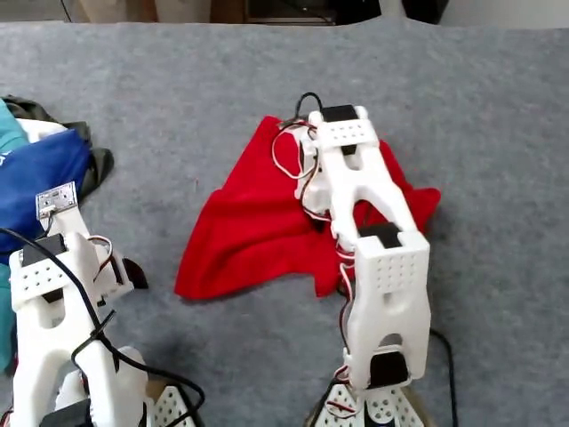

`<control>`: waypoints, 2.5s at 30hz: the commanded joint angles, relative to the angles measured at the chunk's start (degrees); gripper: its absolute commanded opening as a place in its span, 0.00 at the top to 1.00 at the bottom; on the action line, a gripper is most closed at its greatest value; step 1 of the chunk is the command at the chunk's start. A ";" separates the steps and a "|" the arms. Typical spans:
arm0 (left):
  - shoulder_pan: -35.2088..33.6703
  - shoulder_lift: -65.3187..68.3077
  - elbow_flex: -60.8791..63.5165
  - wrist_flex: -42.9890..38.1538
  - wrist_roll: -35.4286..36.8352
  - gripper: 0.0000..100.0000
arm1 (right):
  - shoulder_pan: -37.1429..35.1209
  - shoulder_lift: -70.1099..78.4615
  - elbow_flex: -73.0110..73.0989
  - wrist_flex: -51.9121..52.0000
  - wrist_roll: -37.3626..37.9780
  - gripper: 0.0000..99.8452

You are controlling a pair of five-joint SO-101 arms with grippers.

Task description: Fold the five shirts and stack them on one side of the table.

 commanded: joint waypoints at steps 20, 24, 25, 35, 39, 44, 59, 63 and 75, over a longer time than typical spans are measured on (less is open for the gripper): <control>-0.35 -1.36 -0.26 0.53 -0.44 0.73 | 0.48 -0.04 -15.78 7.47 22.15 0.90; -0.18 -1.36 -0.26 0.53 -0.44 0.73 | 0.66 -0.13 -13.32 7.56 22.24 0.90; -0.18 -1.36 -0.26 0.53 -0.44 0.73 | 0.57 -0.22 -12.26 7.56 22.24 0.90; -0.09 -1.36 -0.26 0.53 -0.44 0.73 | 0.57 -0.22 -8.22 7.56 22.33 0.90; -0.09 -1.36 -0.26 0.53 -0.44 0.73 | 0.31 -0.66 -8.66 7.56 23.38 0.90; -0.18 -1.36 -0.26 0.53 -0.44 0.74 | 0.31 -7.25 -8.66 7.47 23.47 0.92; -0.35 -1.36 -0.18 0.53 -0.44 0.74 | 0.31 -8.04 -8.13 7.47 25.93 0.96; -0.35 -1.36 0.35 0.44 -0.44 0.74 | -0.31 -7.96 -7.34 7.38 25.93 0.96; -0.53 -1.36 1.41 0.35 -0.44 0.74 | -2.68 -7.96 -3.38 5.89 25.93 0.90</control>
